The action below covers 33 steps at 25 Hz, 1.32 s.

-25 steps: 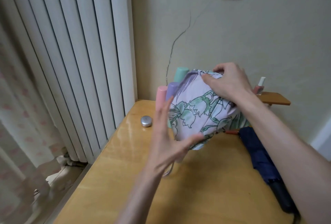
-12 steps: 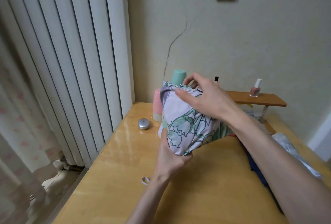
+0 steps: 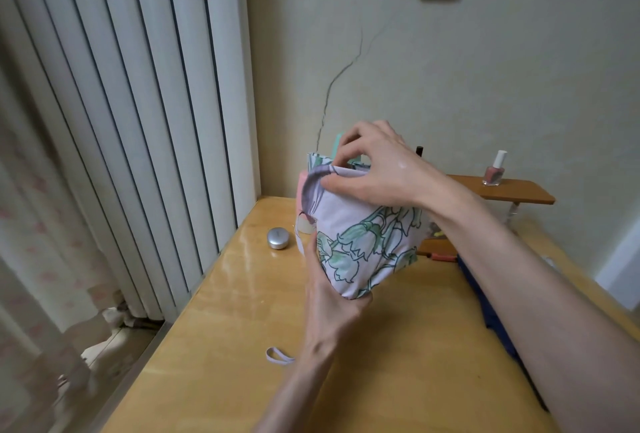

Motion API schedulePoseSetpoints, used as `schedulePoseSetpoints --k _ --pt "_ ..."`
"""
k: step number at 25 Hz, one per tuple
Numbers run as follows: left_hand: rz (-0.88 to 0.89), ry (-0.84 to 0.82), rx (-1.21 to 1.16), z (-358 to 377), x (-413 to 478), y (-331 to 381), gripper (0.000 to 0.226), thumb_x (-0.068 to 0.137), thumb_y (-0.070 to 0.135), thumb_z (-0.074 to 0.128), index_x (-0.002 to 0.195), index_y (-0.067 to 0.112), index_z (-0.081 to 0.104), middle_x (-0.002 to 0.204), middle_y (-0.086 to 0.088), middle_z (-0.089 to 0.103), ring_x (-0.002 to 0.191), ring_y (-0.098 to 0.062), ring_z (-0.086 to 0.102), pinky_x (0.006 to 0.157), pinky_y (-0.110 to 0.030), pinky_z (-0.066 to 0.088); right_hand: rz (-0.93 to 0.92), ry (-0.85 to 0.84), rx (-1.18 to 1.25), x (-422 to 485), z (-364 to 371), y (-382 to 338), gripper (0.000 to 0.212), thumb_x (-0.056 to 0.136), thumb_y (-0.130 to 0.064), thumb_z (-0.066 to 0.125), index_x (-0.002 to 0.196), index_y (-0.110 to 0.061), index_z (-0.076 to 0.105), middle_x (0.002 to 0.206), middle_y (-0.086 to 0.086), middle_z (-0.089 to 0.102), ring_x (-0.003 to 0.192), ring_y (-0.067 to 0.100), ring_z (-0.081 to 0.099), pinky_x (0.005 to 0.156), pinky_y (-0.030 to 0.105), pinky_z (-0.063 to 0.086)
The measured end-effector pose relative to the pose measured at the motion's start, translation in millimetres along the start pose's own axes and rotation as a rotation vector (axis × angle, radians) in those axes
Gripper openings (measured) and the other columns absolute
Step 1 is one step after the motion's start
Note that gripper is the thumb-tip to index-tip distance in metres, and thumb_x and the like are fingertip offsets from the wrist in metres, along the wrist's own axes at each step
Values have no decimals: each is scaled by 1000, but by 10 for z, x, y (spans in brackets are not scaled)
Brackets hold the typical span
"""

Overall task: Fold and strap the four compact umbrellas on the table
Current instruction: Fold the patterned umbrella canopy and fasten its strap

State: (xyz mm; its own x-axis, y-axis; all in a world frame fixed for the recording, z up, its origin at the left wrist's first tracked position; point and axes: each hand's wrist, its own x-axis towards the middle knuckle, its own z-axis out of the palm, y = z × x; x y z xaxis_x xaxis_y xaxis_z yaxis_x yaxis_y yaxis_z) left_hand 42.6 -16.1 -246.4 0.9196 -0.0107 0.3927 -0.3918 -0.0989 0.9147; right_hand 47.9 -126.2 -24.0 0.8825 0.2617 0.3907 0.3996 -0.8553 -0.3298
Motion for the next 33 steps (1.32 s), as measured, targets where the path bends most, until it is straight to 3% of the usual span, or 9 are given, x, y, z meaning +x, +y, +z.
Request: schedulePoseSetpoints --k 5,7,10,14,18,24,26,29,33 --pt "-12 -31 36 45 -55 -2 116 65 20 83 160 37 17 121 34 67 110 6 66 90 -17 53 79 -44 7 135 63 -106 16 90 -41 78 76 -45 72 120 -7 71 123 21 55 108 38 41" --pt "-21 -39 28 51 -61 -10 117 68 20 87 161 36 17 118 44 64 107 13 64 87 -9 49 177 -26 149 159 62 -95 14 86 -34 83 76 -41 76 101 -9 76 106 16 63 95 32 51" --pt "-15 -42 59 50 -59 -33 121 69 17 91 162 36 15 116 51 59 105 16 63 86 -6 47 256 47 199 184 124 -94 18 82 -48 86 77 -31 83 72 -17 69 88 13 63 86 34 46" --pt "-13 -35 93 61 -70 -40 126 69 17 92 163 41 10 117 51 58 105 17 62 87 -7 49 375 4 142 278 132 -103 35 86 -53 83 67 -24 76 70 -7 67 89 20 64 91 37 43" --pt "-6 4 120 60 -82 -16 125 69 20 91 159 47 9 120 32 67 109 -7 70 87 -23 55 428 -36 213 335 40 -97 16 81 -34 92 77 -23 81 73 -10 68 87 13 64 77 24 47" --pt "-17 17 115 84 -79 -22 125 71 22 92 158 51 7 117 42 59 111 -8 68 79 -6 46 393 -15 259 294 38 -85 24 71 -39 97 78 -22 83 69 -11 69 73 5 60 61 23 44" --pt "-15 19 111 84 -70 -36 126 71 23 94 159 50 8 116 47 57 112 -4 67 81 -2 44 372 -30 136 312 38 -85 28 73 -46 94 71 -23 79 70 -10 68 77 10 61 65 26 45" --pt "-10 14 118 82 -69 -45 126 71 21 95 157 53 9 109 59 53 101 16 62 78 3 40 319 -76 51 352 39 -86 32 85 -45 86 65 -25 71 76 -9 69 92 16 64 89 34 49" --pt "-5 18 98 65 -79 -31 129 70 21 97 162 42 9 110 64 48 104 19 59 80 5 38 293 -90 128 363 39 -59 17 92 -32 81 77 -25 78 74 -12 67 87 12 63 78 26 45"
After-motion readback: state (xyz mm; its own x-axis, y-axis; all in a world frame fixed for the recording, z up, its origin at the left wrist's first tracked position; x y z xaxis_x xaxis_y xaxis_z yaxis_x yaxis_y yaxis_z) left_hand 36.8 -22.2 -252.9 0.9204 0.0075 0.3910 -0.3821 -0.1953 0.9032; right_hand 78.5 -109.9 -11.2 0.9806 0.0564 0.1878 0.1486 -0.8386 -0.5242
